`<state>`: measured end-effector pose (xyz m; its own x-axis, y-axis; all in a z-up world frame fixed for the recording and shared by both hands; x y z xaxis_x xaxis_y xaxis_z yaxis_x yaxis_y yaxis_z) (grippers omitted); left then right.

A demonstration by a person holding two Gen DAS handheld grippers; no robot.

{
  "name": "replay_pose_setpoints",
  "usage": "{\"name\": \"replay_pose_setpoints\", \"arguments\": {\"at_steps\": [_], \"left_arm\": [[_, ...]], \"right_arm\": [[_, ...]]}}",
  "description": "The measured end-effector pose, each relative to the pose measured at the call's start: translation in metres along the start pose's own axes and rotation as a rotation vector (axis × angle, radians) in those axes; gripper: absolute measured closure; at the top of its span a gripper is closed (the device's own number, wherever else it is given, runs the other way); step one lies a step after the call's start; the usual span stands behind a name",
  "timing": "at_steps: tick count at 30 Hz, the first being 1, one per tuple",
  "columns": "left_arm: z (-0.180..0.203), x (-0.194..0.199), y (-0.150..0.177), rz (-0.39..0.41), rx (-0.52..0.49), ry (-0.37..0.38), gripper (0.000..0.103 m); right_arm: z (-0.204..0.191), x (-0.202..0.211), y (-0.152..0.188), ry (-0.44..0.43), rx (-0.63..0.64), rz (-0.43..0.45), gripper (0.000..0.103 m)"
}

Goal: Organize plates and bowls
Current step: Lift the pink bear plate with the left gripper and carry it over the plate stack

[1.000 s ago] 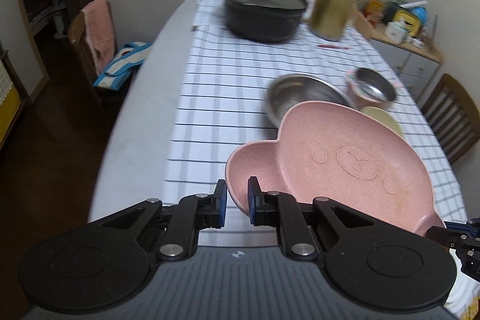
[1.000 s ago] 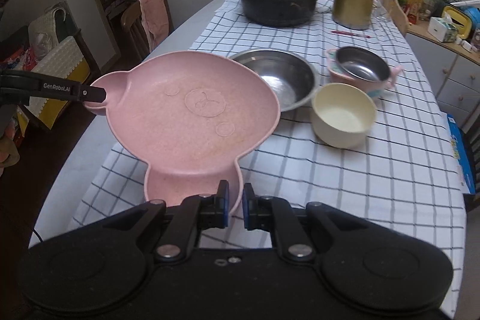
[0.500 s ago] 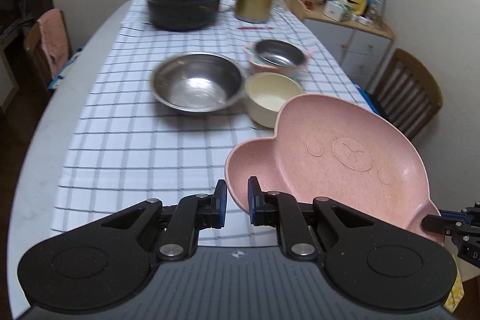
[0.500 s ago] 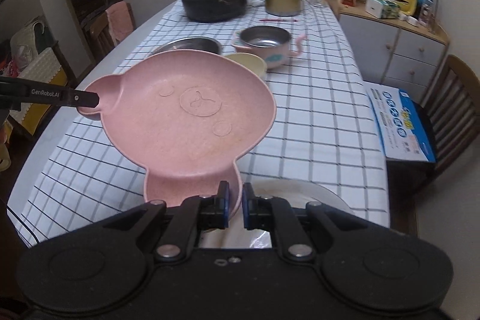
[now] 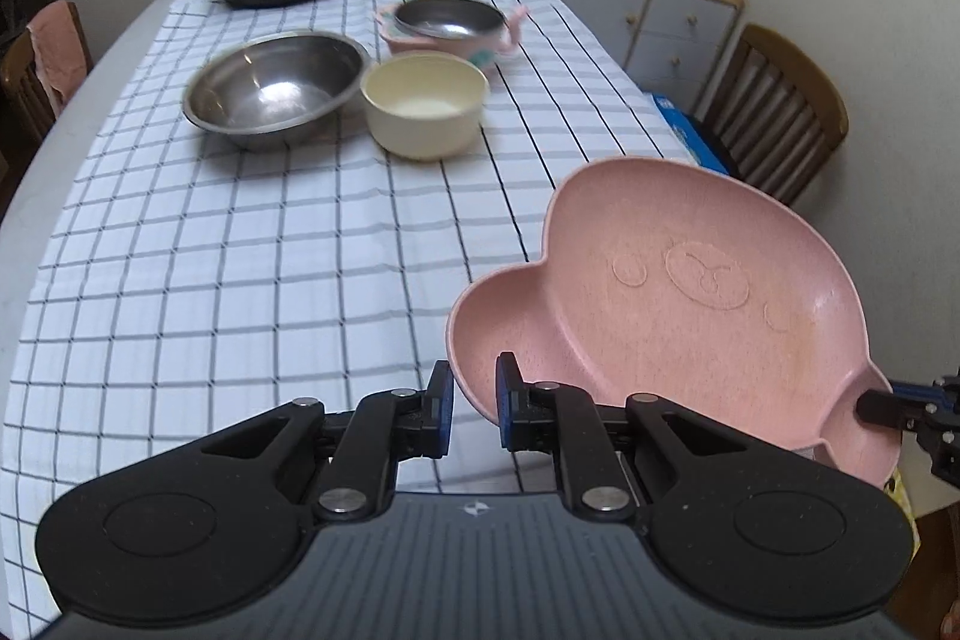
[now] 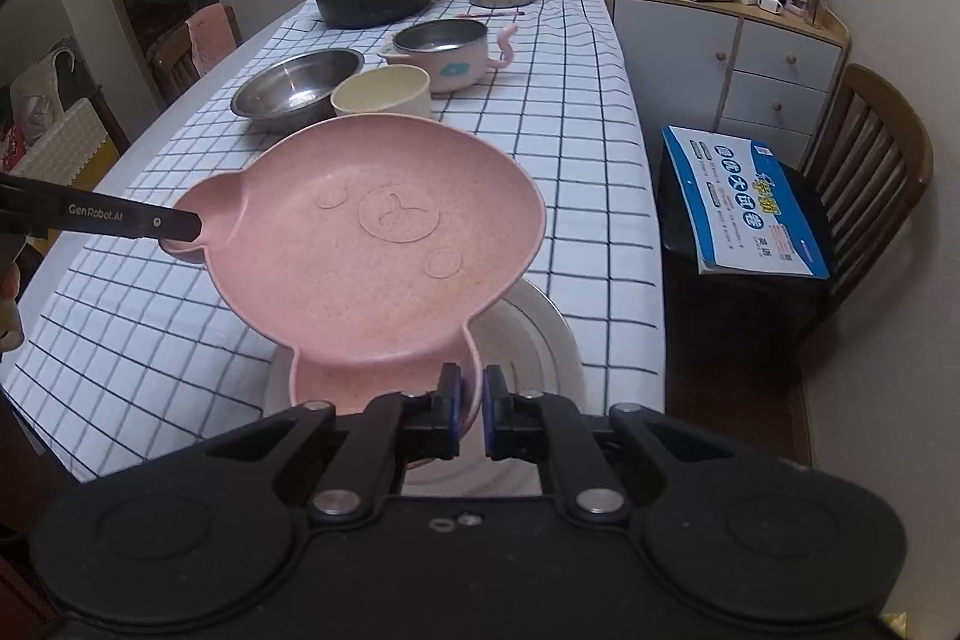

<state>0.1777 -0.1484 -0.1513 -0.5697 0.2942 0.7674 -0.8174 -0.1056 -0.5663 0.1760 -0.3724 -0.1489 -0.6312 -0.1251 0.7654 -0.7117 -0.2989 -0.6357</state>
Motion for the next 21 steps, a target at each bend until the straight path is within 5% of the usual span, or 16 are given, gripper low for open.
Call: {"name": "replay_pose_setpoints", "arguments": {"at_steps": [21], "left_arm": [[0.019, -0.027, 0.057, -0.15, -0.015, 0.01, 0.09]], "right_arm": [[0.024, -0.022, 0.063, -0.017, 0.02, -0.083, 0.095]]}}
Point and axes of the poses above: each gripper's, at about its wrist camera, not at the fingertips, and x roughly against the way its jaws point, z to its right, y to its underside, the point moved 7 cm from there along -x, roughly the way its jaws point, and after that the axes turned 14 degrees about y, right-handed, at the moved point
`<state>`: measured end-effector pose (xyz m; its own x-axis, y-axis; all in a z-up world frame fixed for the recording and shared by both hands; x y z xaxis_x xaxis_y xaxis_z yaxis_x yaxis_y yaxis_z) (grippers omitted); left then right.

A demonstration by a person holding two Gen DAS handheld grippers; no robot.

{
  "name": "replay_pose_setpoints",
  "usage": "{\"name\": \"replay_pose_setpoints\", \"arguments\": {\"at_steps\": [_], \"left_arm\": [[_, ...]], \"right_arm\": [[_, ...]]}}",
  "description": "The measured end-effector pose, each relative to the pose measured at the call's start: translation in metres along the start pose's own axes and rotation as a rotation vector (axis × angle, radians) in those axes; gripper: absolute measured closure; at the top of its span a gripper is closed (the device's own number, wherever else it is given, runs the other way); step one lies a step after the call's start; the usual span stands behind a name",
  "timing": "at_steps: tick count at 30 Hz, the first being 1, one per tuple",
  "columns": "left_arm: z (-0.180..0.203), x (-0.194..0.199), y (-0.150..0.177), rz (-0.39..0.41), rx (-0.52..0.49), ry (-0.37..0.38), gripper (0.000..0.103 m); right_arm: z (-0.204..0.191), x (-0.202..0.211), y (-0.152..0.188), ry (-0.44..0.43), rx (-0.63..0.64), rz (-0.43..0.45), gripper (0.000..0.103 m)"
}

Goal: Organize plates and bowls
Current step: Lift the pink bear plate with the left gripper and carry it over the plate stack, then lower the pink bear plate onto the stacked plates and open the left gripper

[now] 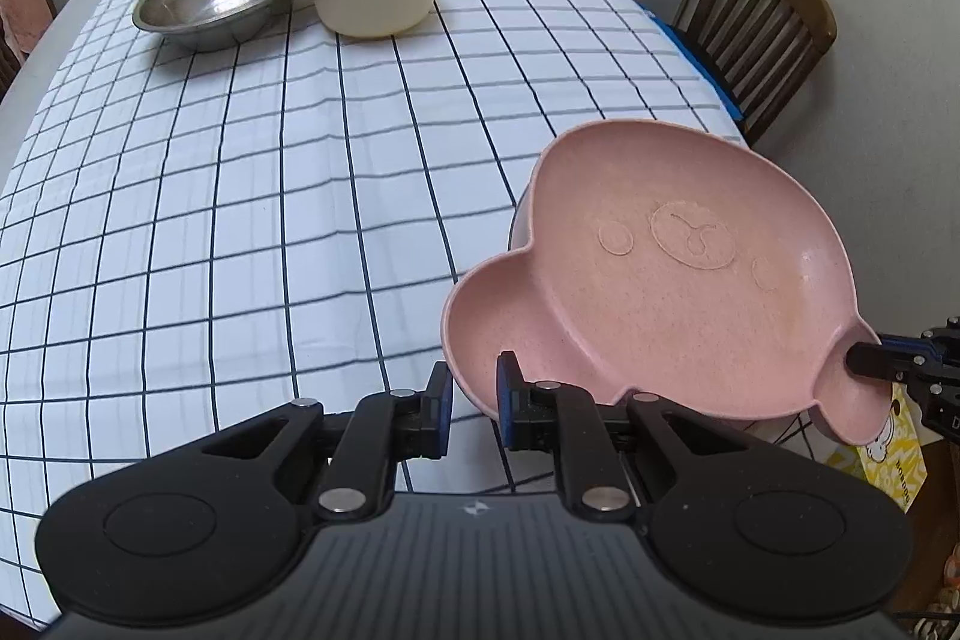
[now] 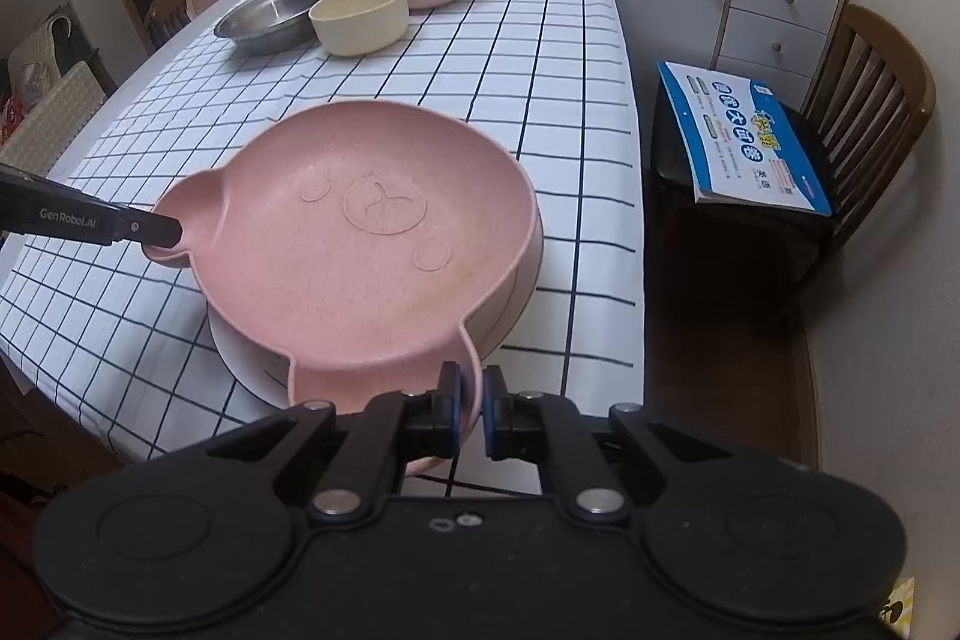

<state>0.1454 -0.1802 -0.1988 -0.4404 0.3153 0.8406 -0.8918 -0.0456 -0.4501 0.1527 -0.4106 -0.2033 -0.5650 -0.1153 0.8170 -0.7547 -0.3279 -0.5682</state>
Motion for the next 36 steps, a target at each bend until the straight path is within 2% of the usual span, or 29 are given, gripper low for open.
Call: {"name": "replay_pose_setpoints", "arguments": {"at_steps": [11, 19, 27, 32, 36], "left_arm": [[0.002, 0.002, 0.005, -0.022, -0.016, 0.008, 0.089], [0.001, 0.002, 0.01, -0.068, -0.013, 0.032, 0.089], [-0.003, 0.0, 0.01, -0.083, 0.011, 0.051, 0.089], [-0.004, 0.0, 0.01, -0.079, 0.003, 0.05, 0.087], [0.001, 0.001, 0.01, -0.068, -0.022, 0.06, 0.075]], "right_arm": [[-0.002, -0.009, 0.007, -0.008, 0.013, -0.032, 0.095], [-0.001, -0.011, 0.009, -0.023, 0.003, -0.071, 0.095], [0.006, -0.012, 0.006, -0.021, -0.041, -0.087, 0.079], [0.01, -0.007, 0.001, -0.017, -0.063, -0.069, 0.068], [0.01, -0.002, -0.006, -0.018, -0.064, -0.054, 0.064]]}}
Point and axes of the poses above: each gripper's, at about its wrist camera, not at the fingertips, and x roughly against the way its jaws point, z to its right, y to its underside, the point moved 7 cm from there along -x, roughly the way its jaws point, and after that the axes turned 14 degrees about y, right-handed, at the moved point
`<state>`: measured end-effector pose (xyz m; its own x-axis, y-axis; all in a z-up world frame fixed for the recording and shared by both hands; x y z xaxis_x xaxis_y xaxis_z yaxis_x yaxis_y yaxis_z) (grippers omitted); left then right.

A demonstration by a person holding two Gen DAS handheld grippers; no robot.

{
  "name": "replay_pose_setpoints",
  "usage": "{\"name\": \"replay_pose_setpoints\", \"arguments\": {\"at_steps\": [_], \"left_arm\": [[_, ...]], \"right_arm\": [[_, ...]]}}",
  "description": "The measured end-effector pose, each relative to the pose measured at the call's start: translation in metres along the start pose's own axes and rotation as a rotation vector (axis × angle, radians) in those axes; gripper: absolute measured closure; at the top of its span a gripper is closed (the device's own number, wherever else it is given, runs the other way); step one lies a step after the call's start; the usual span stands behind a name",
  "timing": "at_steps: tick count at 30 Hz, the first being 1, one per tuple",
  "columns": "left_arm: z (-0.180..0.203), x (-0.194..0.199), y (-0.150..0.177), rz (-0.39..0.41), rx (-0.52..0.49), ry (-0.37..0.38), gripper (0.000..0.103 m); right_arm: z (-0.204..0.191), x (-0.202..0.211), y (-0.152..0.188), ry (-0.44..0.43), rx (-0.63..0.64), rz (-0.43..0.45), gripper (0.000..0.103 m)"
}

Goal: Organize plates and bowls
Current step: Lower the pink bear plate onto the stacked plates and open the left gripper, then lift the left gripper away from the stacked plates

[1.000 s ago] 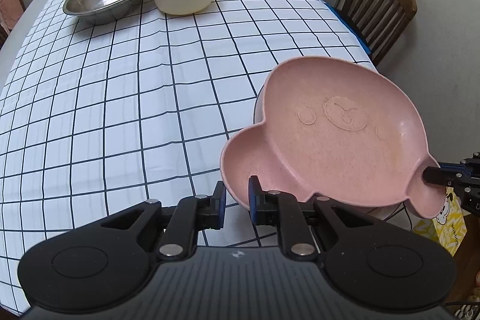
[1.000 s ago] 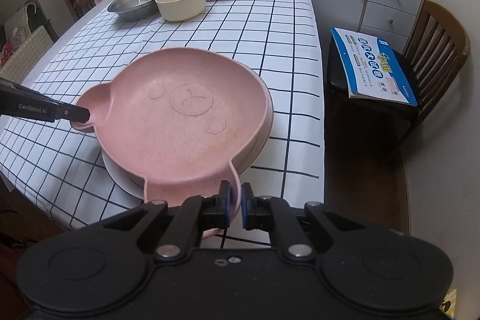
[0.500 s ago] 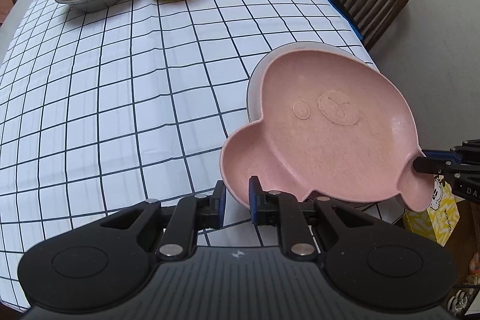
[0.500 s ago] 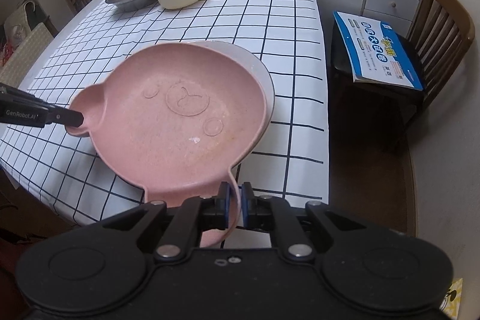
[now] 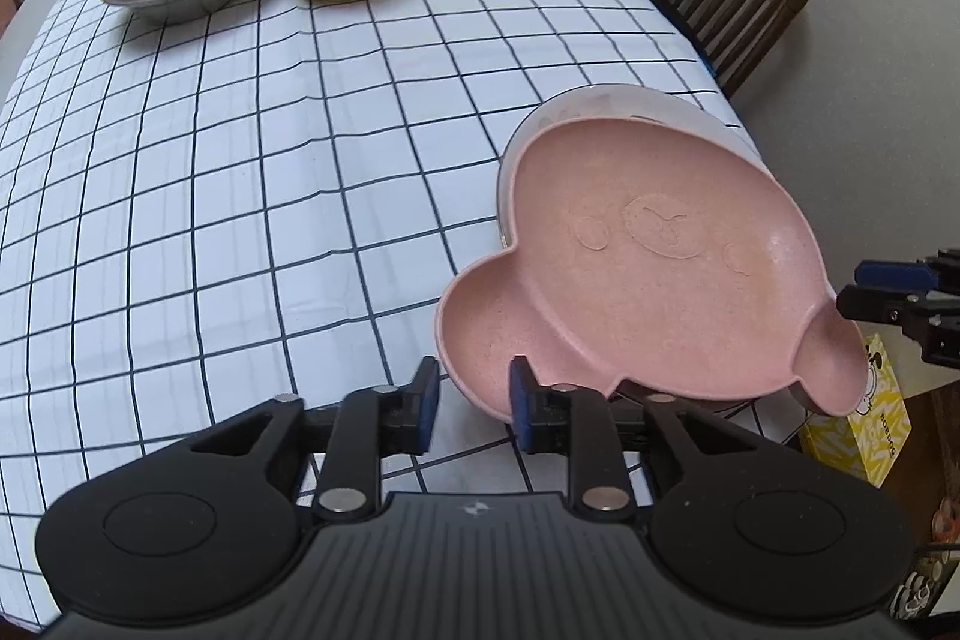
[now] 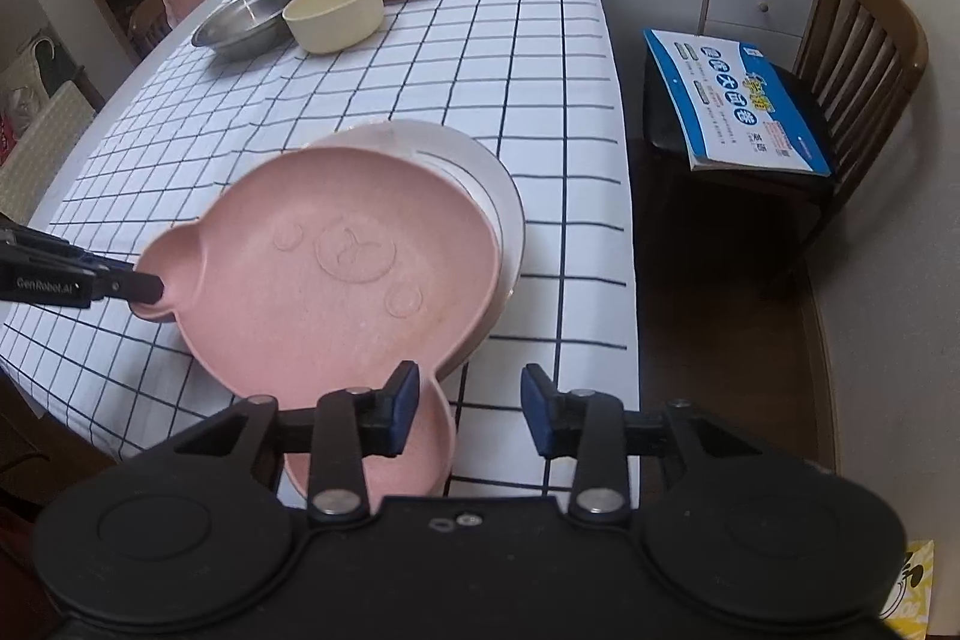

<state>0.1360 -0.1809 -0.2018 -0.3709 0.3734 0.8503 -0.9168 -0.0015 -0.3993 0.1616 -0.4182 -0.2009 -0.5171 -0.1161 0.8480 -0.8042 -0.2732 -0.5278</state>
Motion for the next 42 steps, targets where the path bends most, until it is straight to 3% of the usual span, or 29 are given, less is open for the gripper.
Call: {"name": "replay_pose_setpoints", "arguments": {"at_steps": [5, 12, 16, 29, 31, 42], "left_arm": [[0.001, 0.008, -0.003, 0.036, -0.015, 0.007, 0.06], [0.003, 0.034, -0.011, 0.108, -0.047, -0.006, 0.059], [0.006, 0.051, -0.019, 0.168, -0.063, -0.018, 0.05], [0.021, 0.1, -0.052, 0.329, -0.089, -0.027, 0.048], [0.019, 0.107, -0.056, 0.354, -0.085, -0.031, 0.042], [-0.019, 0.143, -0.074, 0.461, -0.049, -0.088, 0.032]], "right_arm": [[-0.007, 0.01, -0.01, -0.015, 0.001, 0.027, 0.055], [-0.021, 0.029, -0.027, -0.012, 0.009, 0.099, 0.039], [-0.03, 0.043, -0.041, -0.024, -0.003, 0.139, 0.031], [-0.07, 0.074, -0.087, -0.034, 0.001, 0.277, 0.006], [-0.078, 0.078, -0.096, -0.043, 0.008, 0.298, 0.004], [-0.129, 0.093, -0.141, -0.086, 0.075, 0.396, 0.0]]}}
Point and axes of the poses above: each gripper's, at about its wrist camera, not at the fingertips, and x roughly against the way its jaws point, z to its right, y to its underside, the point moved 7 cm from there along -x, roughly the way its jaws point, and after that the axes turned 14 degrees about y, right-handed, at the moved point
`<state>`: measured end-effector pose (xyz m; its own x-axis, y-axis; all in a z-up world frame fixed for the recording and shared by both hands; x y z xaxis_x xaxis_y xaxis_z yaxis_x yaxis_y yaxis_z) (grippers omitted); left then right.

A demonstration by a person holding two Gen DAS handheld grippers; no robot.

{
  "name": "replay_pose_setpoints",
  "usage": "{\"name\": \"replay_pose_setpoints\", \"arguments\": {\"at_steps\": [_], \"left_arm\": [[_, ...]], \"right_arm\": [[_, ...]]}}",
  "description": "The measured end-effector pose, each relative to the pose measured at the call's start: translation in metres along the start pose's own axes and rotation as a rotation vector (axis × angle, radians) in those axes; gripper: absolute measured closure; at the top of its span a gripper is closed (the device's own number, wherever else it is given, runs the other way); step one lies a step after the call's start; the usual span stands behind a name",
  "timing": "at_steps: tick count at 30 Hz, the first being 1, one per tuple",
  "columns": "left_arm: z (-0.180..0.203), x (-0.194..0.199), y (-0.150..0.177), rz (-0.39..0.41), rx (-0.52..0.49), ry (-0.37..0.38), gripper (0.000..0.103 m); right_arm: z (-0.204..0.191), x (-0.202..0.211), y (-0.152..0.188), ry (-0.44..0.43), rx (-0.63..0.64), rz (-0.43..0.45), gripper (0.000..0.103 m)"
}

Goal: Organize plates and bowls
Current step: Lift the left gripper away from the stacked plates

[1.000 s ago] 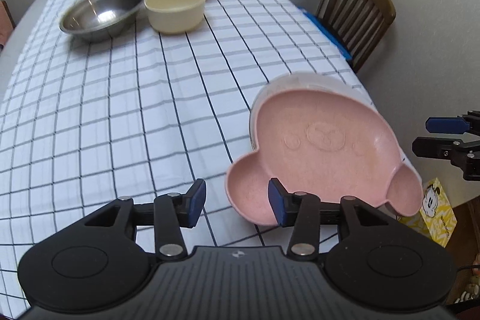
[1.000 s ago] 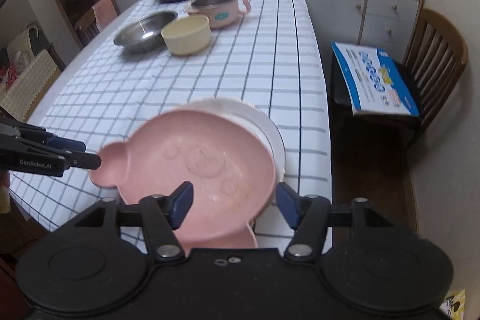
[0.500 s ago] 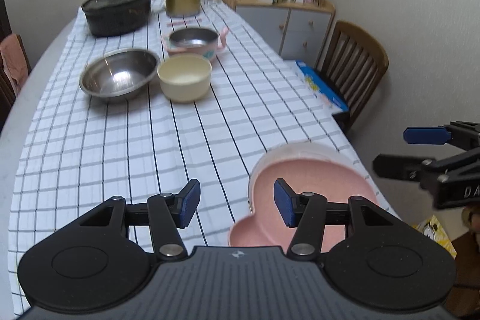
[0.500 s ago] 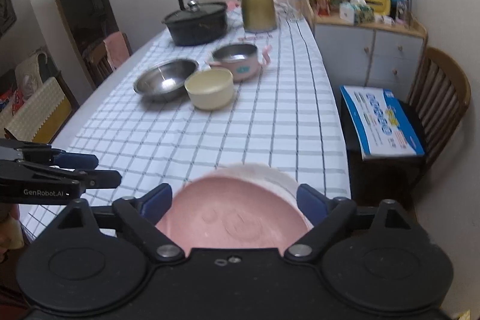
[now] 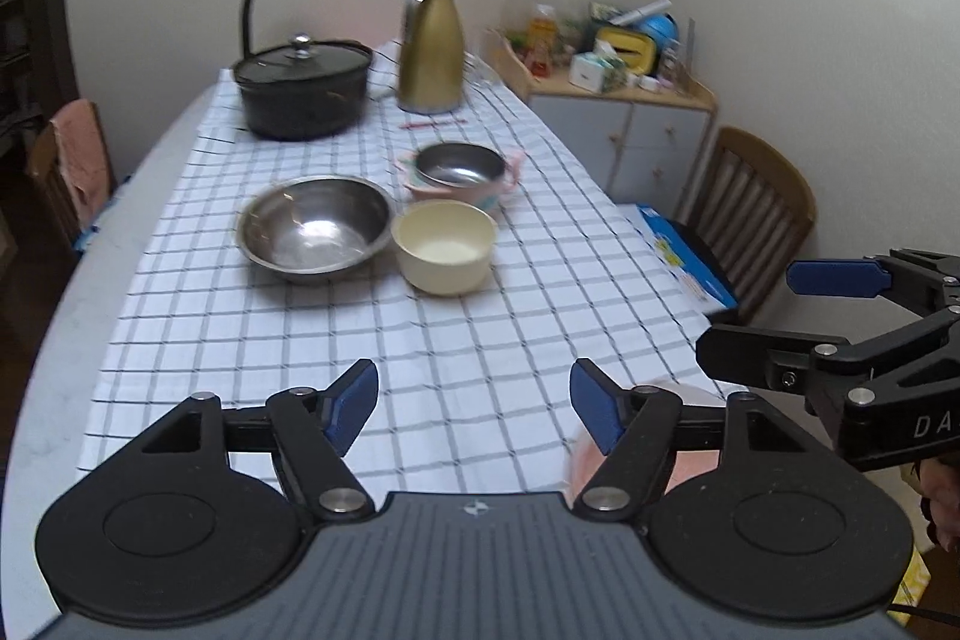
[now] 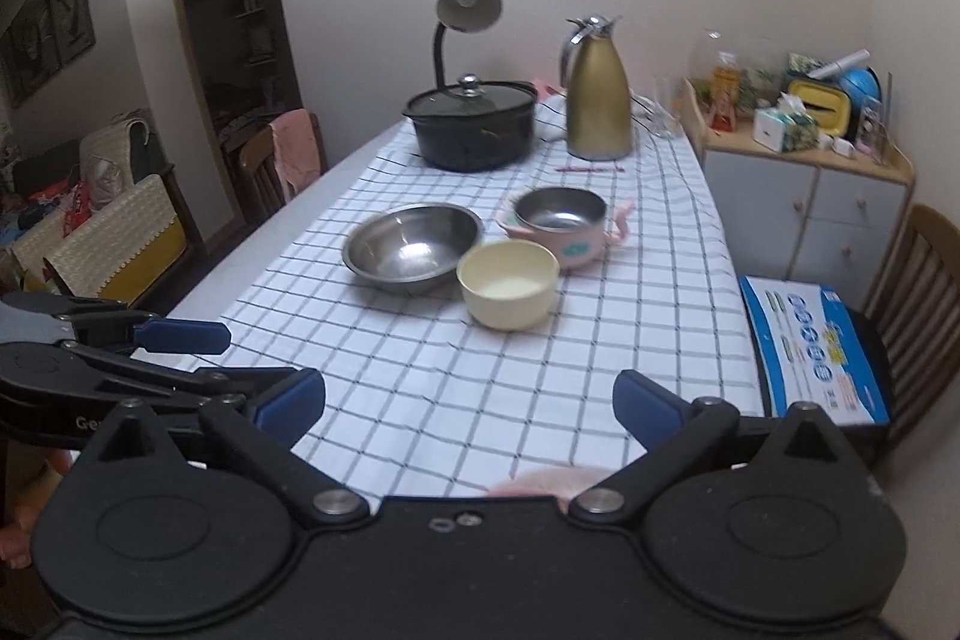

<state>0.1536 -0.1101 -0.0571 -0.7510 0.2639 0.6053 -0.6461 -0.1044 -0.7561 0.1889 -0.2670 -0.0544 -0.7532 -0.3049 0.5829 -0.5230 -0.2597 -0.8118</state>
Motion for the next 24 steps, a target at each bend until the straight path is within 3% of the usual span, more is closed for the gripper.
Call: {"name": "replay_pose_setpoints", "arguments": {"at_steps": [3, 12, 24], "left_arm": [[-0.023, 0.002, -0.011, 0.022, 0.018, -0.017, 0.028], [-0.092, -0.006, -0.053, 0.053, 0.016, -0.038, 0.027], [-0.194, -0.055, -0.098, 0.006, 0.044, -0.044, 0.027]], "right_arm": [[-0.016, -0.008, -0.013, -0.005, 0.012, 0.013, 0.0], [-0.061, -0.047, -0.062, 0.02, -0.04, 0.007, 0.0], [-0.1, -0.139, -0.106, 0.08, -0.151, -0.083, 0.0]]}}
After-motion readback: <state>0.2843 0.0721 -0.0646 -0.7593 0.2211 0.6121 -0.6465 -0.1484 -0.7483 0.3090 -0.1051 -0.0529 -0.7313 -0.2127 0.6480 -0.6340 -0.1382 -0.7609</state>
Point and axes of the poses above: each gripper's, at about its wrist camera, not at the fingertips, and x roughly against the way its jaws point, z to its right, y to its underside, the point moved 7 cm from there along -x, roughly the way its jaws point, and after that the axes turned 14 degrees about y, right-handed, at the moved point
